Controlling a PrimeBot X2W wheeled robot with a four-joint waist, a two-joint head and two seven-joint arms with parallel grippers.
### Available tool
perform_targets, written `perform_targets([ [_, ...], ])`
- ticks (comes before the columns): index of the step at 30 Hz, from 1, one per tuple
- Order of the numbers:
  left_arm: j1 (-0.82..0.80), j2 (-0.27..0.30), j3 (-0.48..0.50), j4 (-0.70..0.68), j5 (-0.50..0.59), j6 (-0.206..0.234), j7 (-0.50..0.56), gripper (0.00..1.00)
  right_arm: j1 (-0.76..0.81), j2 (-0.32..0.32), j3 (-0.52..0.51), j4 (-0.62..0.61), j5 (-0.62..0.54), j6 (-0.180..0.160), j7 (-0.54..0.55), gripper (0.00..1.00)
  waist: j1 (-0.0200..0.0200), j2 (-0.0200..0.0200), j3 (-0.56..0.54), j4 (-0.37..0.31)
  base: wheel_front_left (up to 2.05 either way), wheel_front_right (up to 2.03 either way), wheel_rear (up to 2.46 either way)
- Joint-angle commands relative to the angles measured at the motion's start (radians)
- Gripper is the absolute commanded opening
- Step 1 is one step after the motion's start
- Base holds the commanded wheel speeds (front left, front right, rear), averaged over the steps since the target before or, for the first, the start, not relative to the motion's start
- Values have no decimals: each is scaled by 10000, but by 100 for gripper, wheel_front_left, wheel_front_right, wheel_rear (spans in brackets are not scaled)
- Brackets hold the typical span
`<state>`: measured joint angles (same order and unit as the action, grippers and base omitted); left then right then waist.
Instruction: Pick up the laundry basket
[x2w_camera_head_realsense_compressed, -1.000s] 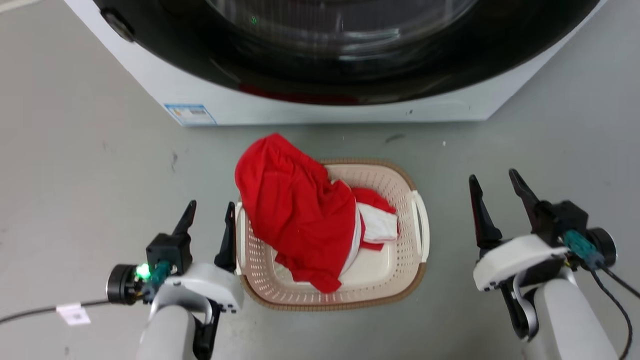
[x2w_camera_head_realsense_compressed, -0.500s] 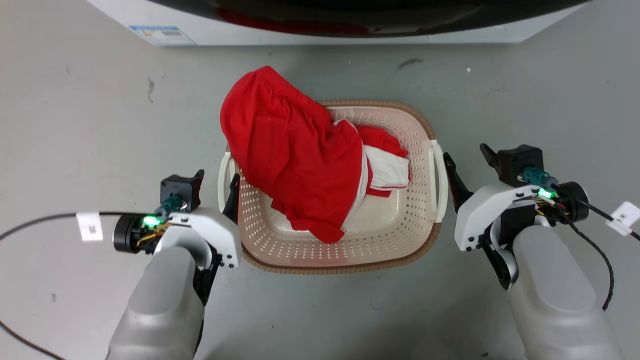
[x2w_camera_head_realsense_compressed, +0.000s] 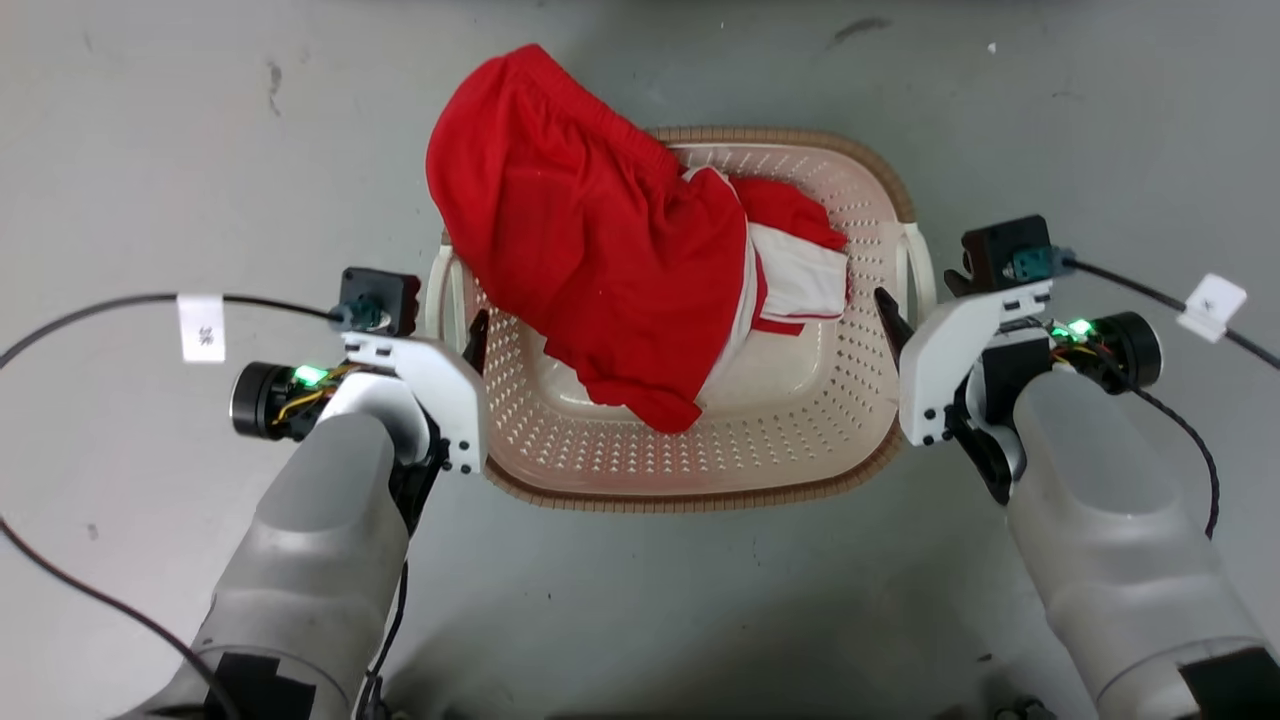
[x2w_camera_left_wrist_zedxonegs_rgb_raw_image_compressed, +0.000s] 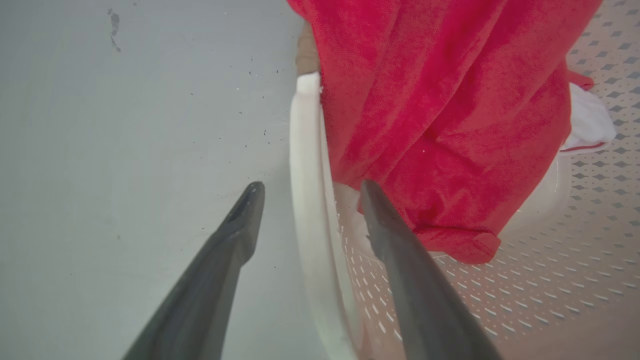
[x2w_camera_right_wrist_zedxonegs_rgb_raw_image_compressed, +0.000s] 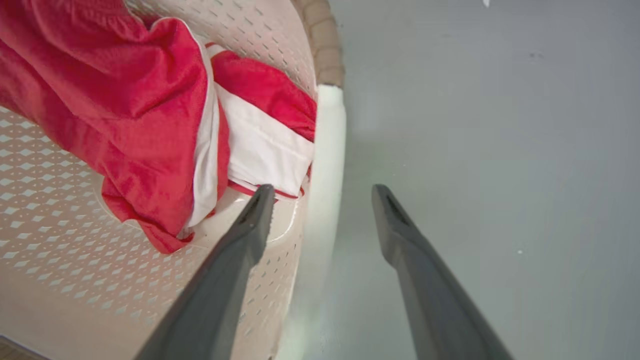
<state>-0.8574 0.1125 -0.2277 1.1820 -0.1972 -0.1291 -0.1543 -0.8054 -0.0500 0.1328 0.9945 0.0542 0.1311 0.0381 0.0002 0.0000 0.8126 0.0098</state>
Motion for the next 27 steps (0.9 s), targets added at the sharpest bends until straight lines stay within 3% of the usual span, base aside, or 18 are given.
perform_targets([
  [1,-252,0,-239,116,-204,-8,213,100,-337,-5,172,309,213,-7,155,100,-2,0,244,59,0,0,0],
  [16,-907,266,-2376,66,-1652,-11,833,100,-1649,-6,1026,1938,1022,-7,442,100,-2,0,854,152,0,0,0],
  [17,-907,263,-2495,50,-1761,-11,868,95,-1678,-6,1072,1998,1094,-7,446,100,-2,0,860,160,0,0,0],
  [18,-908,275,-2627,26,-1858,-11,881,40,-1707,-6,1103,2058,1169,-7,484,100,-2,0,865,167,0,0,0],
  [19,-908,275,-2627,26,-1858,-11,881,40,-1707,-6,1103,2058,1169,-7,484,100,-2,0,865,167,0,0,0],
  [20,-903,289,-2746,-6,-1977,-11,895,0,-1744,-6,1142,2099,1207,-7,481,19,-2,0,870,170,0,0,0],
  [21,-888,346,-3001,-94,-2188,-11,903,0,-1809,-6,1219,2181,1283,-7,434,0,-2,0,875,171,0,0,0],
  [27,-743,527,-3686,-315,-2909,-13,1006,0,-1778,-16,1415,2436,1320,-3,437,0,-2,0,736,174,0,0,0],
])
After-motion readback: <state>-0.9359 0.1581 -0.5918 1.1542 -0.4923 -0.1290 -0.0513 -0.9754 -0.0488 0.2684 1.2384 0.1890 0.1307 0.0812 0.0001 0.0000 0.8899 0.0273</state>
